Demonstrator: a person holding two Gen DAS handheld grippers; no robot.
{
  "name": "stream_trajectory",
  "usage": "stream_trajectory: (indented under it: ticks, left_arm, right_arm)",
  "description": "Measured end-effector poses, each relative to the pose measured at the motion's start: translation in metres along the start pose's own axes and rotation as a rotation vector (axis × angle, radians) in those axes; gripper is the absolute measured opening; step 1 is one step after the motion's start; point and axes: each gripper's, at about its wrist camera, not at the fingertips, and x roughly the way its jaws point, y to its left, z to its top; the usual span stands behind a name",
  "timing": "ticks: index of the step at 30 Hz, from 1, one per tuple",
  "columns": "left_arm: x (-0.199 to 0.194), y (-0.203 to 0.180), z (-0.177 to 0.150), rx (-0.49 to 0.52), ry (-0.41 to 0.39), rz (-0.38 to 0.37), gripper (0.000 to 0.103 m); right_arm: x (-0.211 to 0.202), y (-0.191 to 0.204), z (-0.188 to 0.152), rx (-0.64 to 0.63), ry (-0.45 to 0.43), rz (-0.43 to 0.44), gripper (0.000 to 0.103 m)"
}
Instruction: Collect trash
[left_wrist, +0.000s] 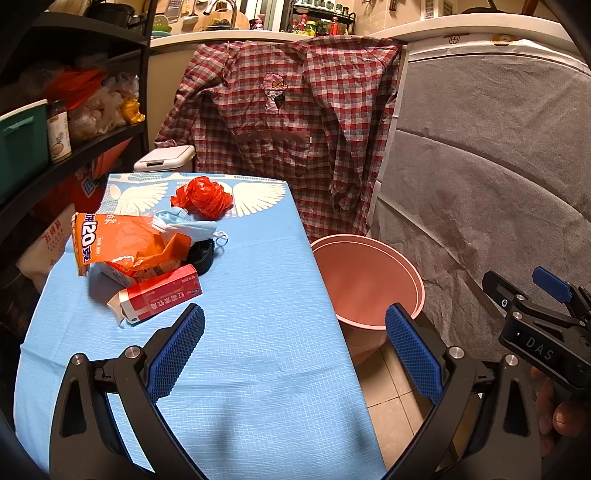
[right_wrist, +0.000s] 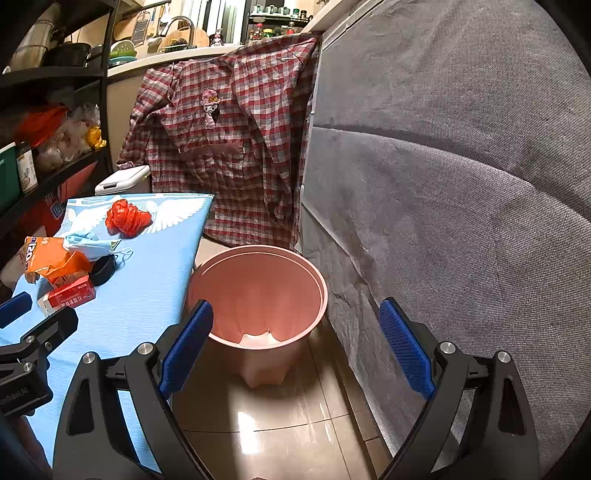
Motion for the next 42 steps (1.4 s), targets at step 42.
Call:
stream_trajectory:
  ticks: [42]
  left_arm:
    - [-0.022, 0.033, 0.036, 0.016, -0.016, -0.004, 0.067]
  right_arm:
    - [-0.014, 0.021, 0.016, 0.022, -0.069, 0.103, 0.060]
